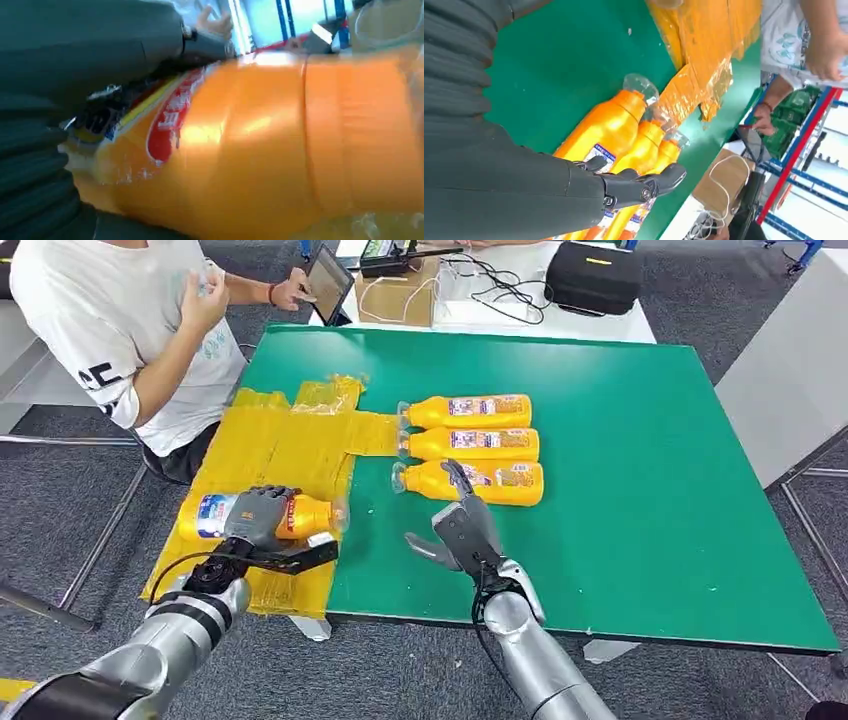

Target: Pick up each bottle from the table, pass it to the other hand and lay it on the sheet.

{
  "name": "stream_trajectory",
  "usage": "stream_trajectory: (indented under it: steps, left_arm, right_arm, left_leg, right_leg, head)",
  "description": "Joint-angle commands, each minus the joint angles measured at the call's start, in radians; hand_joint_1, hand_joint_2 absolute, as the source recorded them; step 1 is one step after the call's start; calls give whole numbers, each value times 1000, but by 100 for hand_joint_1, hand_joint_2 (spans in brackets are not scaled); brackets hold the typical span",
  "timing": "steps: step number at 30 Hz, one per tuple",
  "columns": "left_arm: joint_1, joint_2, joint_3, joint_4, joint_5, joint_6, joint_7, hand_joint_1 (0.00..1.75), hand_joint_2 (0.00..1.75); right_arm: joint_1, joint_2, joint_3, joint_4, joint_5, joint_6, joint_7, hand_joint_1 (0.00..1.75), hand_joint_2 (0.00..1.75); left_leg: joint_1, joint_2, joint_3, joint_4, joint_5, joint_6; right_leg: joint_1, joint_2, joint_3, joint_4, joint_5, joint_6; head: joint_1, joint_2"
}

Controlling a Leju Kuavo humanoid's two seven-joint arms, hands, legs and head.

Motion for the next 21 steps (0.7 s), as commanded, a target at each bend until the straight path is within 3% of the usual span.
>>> stream_trajectory:
  steps: [1, 2, 3, 8, 14, 17, 18, 21]
  left_arm:
    - [-58, 51, -63, 170, 9, -240, -77, 45, 175]
    - [-57, 52, -60, 168, 11, -240, -78, 45, 175]
    - [-56, 52, -57, 164, 13, -235, -74, 0, 175]
    - [-50, 45, -11, 162, 47, -238, -65, 0, 175]
    - [-33, 36, 27, 146, 73, -139, -103, 0, 175]
    - [-5, 7, 162, 102, 230, -4, -280, 0, 175]
    - [7, -5, 209, 88, 296, 7, -359, 0, 0]
    - [12, -8, 210, 85, 297, 10, -362, 0, 0]
  right_arm:
    - [-63, -9, 19, 82, -4, 31, 2, 0, 175]
    - [-63, -9, 20, 83, -3, 30, 2, 0, 175]
    - [-65, -9, 21, 88, -3, 32, 2, 0, 175]
    - [-94, -10, 38, 158, 25, 38, 15, 0, 175]
    - [-114, -11, 36, 208, 36, 39, 10, 0, 175]
    - [-116, -16, 33, 229, 42, 27, 8, 0, 175]
    - [-113, -21, 32, 233, 43, 21, 7, 0, 175]
    - [-110, -25, 31, 234, 43, 21, 6, 0, 175]
  left_leg:
    - [1, 3, 6, -1, -2, -1]
    - [1, 3, 6, -1, -2, -1]
    - [0, 2, 6, -1, -1, -1]
    - [0, 3, 10, -2, -2, -1]
    - [0, 3, 11, -2, -2, -1]
    - [0, 2, 10, -2, -1, 0]
    - [0, 3, 12, -2, -2, -1]
    - [1, 1, 10, -1, -1, -1]
  right_leg:
    - [1, 1, 5, -1, -1, -2]
    - [1, 2, 6, -1, 0, -2]
    - [0, 1, 6, -1, 0, -1]
    - [0, 2, 9, -1, 0, -1]
    - [0, 2, 10, -1, 0, -1]
    - [0, 1, 9, -1, 0, -1]
    - [1, 1, 11, -1, -1, -2]
    - [1, -2, 10, -1, -1, -1]
  head:
    - [0, 0]
    - [0, 0]
    - [0, 0]
    - [0, 0]
    - [0, 0]
    - [0, 0]
    - [0, 0]
    - [0, 0]
